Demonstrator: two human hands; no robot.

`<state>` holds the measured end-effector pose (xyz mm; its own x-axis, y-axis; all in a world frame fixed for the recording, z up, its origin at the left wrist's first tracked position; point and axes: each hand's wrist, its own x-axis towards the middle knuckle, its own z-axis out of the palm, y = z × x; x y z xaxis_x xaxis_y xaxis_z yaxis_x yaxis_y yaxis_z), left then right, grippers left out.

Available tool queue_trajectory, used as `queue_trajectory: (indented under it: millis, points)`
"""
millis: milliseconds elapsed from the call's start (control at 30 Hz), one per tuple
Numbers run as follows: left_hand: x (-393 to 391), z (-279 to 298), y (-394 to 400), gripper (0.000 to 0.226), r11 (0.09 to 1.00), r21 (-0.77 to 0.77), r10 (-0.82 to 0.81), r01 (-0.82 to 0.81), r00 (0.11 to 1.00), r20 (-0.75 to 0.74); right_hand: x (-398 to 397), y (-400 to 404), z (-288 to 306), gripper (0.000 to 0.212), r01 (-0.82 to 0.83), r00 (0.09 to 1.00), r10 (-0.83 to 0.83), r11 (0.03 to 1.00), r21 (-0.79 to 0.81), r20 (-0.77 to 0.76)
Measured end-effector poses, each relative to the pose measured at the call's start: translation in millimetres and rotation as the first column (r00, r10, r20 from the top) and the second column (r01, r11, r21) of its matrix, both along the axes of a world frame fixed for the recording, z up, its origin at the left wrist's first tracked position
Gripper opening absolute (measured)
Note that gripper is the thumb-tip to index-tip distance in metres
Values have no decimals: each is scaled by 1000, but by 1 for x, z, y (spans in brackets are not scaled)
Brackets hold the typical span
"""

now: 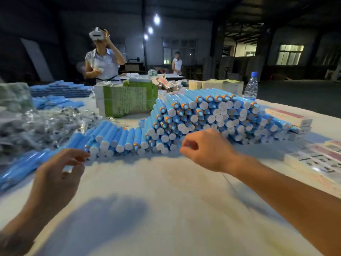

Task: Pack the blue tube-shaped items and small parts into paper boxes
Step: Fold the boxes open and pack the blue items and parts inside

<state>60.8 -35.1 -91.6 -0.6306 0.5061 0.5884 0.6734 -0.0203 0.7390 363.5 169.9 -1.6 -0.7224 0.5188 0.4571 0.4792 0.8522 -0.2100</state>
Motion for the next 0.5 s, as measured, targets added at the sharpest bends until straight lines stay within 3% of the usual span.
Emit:
queue_trajectory:
  millis: [33, 167, 300, 333, 400, 467, 500]
  points:
    - [15, 10, 0, 67, 999, -17, -34, 35, 999, 34, -25, -15, 1, 21, -77, 996, 76, 997, -18, -48]
    - [19, 20, -3, 58, 993, 12, 118, -118, 979, -167, -119, -62, 8, 34, -331, 929, 309, 940, -87, -201]
    - [11, 32, -14, 30, 937, -144, 261, -319, 911, -321, -187, -96, 14, 39, -503, 835, 412, 840, -204, -364]
    - [1, 33, -23, 26, 892, -208, 320, -401, 886, -337, -199, -106, 12, 42, -541, 812, 439, 814, -212, -386]
    - [-18, 39, -41, 29, 712, -371, 473, -597, 797, -375, -214, -119, 5, 45, -591, 772, 474, 780, -205, -424]
    - [-33, 47, -63, 36, 542, -431, 610, -721, 691, -389, -221, -122, -2, 42, -615, 752, 501, 768, -180, -429]
    - [-40, 51, -71, 40, 500, -439, 649, -746, 659, -380, -221, -120, -4, 40, -619, 750, 512, 767, -170, -419]
